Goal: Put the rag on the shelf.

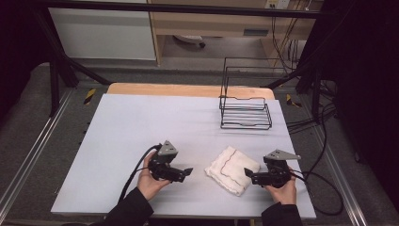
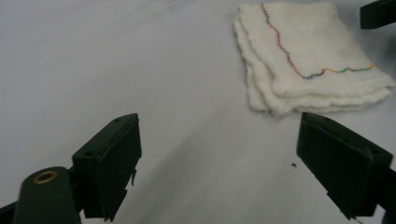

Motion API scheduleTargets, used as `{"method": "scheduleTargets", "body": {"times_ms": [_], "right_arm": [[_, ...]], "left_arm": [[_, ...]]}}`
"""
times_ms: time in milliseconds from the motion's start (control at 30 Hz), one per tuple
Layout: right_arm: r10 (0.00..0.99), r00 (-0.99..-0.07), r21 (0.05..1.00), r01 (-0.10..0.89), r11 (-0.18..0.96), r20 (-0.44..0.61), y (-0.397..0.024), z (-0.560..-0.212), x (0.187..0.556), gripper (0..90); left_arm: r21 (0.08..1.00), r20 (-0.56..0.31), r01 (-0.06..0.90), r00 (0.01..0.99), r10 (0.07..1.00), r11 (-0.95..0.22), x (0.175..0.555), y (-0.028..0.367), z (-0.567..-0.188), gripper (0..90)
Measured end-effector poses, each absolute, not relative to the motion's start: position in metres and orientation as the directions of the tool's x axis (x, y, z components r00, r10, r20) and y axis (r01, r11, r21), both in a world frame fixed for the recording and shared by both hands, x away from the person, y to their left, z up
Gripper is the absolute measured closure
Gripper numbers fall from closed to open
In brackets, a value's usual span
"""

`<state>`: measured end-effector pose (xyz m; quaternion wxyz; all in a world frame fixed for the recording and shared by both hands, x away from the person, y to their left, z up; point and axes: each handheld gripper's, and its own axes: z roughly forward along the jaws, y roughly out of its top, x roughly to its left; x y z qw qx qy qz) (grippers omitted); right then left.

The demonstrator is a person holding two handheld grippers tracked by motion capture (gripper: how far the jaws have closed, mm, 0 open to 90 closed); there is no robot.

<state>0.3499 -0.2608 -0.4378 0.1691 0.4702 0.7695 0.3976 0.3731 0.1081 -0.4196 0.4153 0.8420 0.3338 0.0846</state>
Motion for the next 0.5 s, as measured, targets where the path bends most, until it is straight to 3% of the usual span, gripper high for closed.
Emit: {"method": "scheduleTargets", "body": {"times_ms": [500], "right_arm": [[0.865, -0.490, 0.767, 0.595, 0.238, 0.111, -0.260, -0.440, 0.347, 6.6]], "left_arm": [[0.695, -0.143, 0.523, 0.772, 0.619, -0.493, 0.386, 0.040, -0.433, 35.2]]}}
